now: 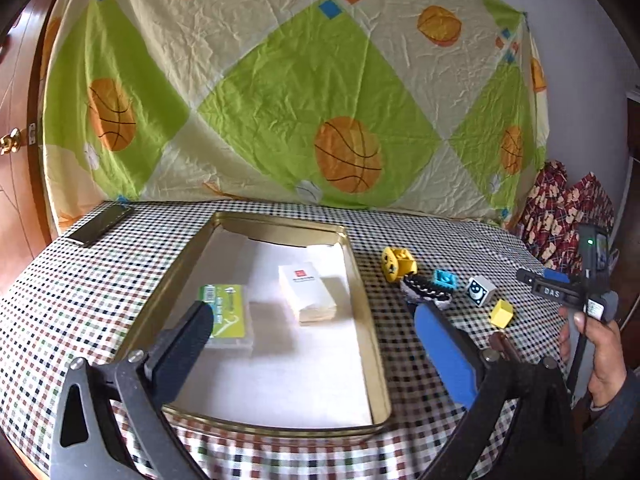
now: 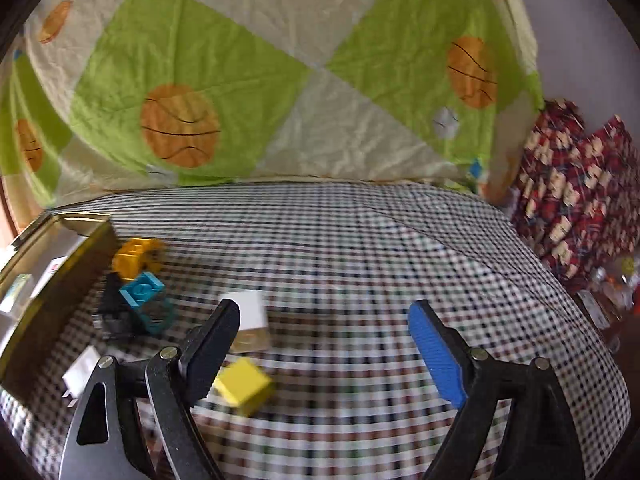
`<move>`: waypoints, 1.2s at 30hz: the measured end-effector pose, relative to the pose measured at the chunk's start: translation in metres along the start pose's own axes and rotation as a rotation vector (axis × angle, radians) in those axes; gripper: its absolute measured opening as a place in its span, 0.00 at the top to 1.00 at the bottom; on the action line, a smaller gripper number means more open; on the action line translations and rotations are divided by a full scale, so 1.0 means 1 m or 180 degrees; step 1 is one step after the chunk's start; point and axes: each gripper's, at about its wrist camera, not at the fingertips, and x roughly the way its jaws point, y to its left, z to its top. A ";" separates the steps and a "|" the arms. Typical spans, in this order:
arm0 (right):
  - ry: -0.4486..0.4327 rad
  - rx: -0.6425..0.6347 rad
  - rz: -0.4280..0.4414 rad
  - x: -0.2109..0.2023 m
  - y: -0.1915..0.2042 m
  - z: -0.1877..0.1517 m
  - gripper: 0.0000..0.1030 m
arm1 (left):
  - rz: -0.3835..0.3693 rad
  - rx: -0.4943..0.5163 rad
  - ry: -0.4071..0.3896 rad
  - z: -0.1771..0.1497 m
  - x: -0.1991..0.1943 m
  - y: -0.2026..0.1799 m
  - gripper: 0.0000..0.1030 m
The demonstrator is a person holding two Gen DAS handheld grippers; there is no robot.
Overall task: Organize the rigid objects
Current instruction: 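Move both tools back toward the remaining objects on the table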
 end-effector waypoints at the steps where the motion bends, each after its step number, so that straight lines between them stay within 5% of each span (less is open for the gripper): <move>1: 0.0055 0.0057 -0.0048 0.009 -0.012 0.001 0.15 | -0.0033 0.0045 0.0026 -0.001 0.001 -0.008 0.01; 5: 0.0446 0.0391 0.0000 0.044 -0.054 0.001 0.15 | -0.0091 0.0196 0.0113 -0.007 0.007 -0.036 0.01; 17: 0.0582 0.0711 0.0094 0.057 -0.088 -0.003 0.15 | -0.0210 0.0477 0.0357 -0.025 0.024 -0.082 0.01; 24: 0.0235 0.0695 0.0465 -0.004 -0.064 -0.018 0.15 | -0.0318 0.0586 0.0454 -0.038 0.038 -0.101 0.01; 29: -0.0092 0.0348 0.0834 -0.067 -0.011 -0.036 0.15 | -0.0390 0.0686 0.0498 -0.045 0.042 -0.114 0.01; 33: -0.0450 0.0140 0.0906 -0.111 0.025 -0.053 0.15 | -0.0406 0.0674 0.0428 -0.044 0.039 -0.116 0.01; 36: -0.0462 -0.0016 0.0983 -0.120 0.045 -0.065 0.15 | -0.0425 0.0656 0.0399 -0.043 0.037 -0.113 0.01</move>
